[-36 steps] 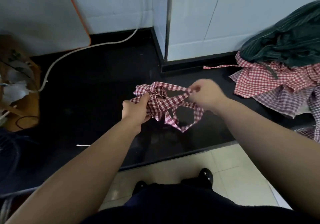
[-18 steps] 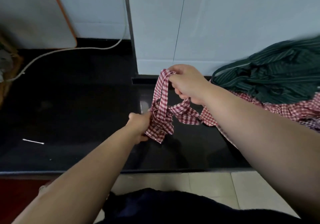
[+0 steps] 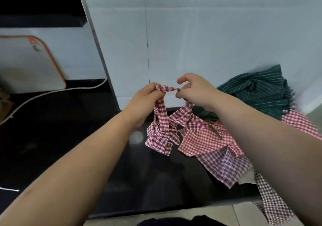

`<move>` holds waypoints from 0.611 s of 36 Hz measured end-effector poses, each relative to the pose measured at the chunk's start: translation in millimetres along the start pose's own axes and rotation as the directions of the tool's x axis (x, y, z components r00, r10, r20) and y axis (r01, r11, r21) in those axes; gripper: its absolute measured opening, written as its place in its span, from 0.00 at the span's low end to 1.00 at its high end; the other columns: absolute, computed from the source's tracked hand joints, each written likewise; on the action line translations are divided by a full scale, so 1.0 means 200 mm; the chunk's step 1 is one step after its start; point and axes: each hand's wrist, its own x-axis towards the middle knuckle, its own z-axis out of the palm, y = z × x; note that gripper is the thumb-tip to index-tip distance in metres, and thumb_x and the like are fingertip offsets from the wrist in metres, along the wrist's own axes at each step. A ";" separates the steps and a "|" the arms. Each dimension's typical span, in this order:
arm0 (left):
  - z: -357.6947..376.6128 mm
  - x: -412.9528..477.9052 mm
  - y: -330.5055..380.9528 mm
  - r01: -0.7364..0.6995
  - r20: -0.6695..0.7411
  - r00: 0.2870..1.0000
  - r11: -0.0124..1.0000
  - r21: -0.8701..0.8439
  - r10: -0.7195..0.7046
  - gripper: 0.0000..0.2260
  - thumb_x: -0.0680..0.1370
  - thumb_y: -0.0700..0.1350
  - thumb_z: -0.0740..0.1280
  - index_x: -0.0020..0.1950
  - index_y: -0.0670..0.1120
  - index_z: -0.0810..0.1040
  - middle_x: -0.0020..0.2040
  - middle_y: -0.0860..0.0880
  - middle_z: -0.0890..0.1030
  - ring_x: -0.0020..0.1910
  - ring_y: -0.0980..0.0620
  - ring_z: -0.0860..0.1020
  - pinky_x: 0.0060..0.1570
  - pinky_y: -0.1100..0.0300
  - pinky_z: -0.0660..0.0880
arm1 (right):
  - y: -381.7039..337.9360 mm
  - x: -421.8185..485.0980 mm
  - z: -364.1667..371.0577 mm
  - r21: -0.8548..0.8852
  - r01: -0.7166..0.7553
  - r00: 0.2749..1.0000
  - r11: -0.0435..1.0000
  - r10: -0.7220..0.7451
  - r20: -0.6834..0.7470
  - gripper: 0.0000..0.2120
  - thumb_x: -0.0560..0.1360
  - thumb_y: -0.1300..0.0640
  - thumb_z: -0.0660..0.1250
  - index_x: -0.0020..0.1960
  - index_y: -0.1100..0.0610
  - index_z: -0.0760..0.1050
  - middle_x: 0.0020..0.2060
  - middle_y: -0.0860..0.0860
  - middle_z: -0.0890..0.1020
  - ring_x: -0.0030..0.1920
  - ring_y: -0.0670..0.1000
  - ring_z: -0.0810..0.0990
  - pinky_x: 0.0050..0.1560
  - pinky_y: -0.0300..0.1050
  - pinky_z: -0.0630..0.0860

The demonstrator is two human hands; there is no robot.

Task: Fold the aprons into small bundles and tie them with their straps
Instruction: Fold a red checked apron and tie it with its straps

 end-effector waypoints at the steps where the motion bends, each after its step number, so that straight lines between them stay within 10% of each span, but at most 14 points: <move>1: 0.00 0.02 0.03 -0.002 -0.020 1.000 0.998 -0.065 0.001 0.08 0.80 0.39 0.61 0.45 0.48 0.78 0.41 0.50 0.79 0.46 0.51 0.76 0.53 0.55 0.70 | 0.00 0.00 -0.02 0.027 -0.027 1.000 0.999 0.027 0.004 0.13 0.74 0.62 0.67 0.56 0.53 0.71 0.41 0.51 0.77 0.34 0.49 0.76 0.36 0.41 0.71; 6: -0.02 0.10 0.26 -0.037 -0.083 0.997 0.948 -0.316 0.012 0.10 0.80 0.34 0.57 0.40 0.42 0.73 0.26 0.51 0.75 0.34 0.52 0.77 0.48 0.57 0.73 | -0.08 0.05 -0.17 0.430 -0.018 0.996 0.902 0.056 -0.076 0.06 0.76 0.67 0.63 0.44 0.58 0.75 0.34 0.53 0.73 0.33 0.49 0.71 0.38 0.44 0.69; 10: -0.05 0.14 0.46 -0.121 -0.044 0.993 0.935 -0.334 0.113 0.12 0.77 0.34 0.60 0.35 0.44 0.66 0.26 0.52 0.66 0.28 0.53 0.69 0.45 0.55 0.70 | -0.26 0.08 -0.31 0.825 0.080 0.996 0.559 -0.015 -0.087 0.11 0.75 0.74 0.55 0.42 0.60 0.68 0.30 0.55 0.67 0.30 0.52 0.68 0.45 0.53 0.70; 16: -0.08 0.21 0.82 -0.295 -0.070 0.955 0.943 -0.157 0.287 0.02 0.78 0.41 0.67 0.47 0.47 0.75 0.34 0.54 0.74 0.32 0.55 0.72 0.48 0.56 0.73 | -0.54 0.14 -0.56 0.833 0.213 0.977 0.511 -0.112 -0.180 0.15 0.76 0.70 0.56 0.33 0.58 0.64 0.27 0.53 0.66 0.29 0.51 0.67 0.39 0.47 0.77; 22: -0.11 0.30 1.11 -0.469 -0.209 0.869 0.881 -0.058 0.449 0.02 0.80 0.43 0.66 0.50 0.48 0.73 0.38 0.51 0.76 0.35 0.55 0.77 0.42 0.60 0.76 | -0.77 0.19 -0.75 0.584 0.450 0.886 0.675 -0.255 -0.387 0.11 0.73 0.69 0.59 0.35 0.58 0.67 0.29 0.53 0.70 0.29 0.50 0.70 0.23 0.35 0.65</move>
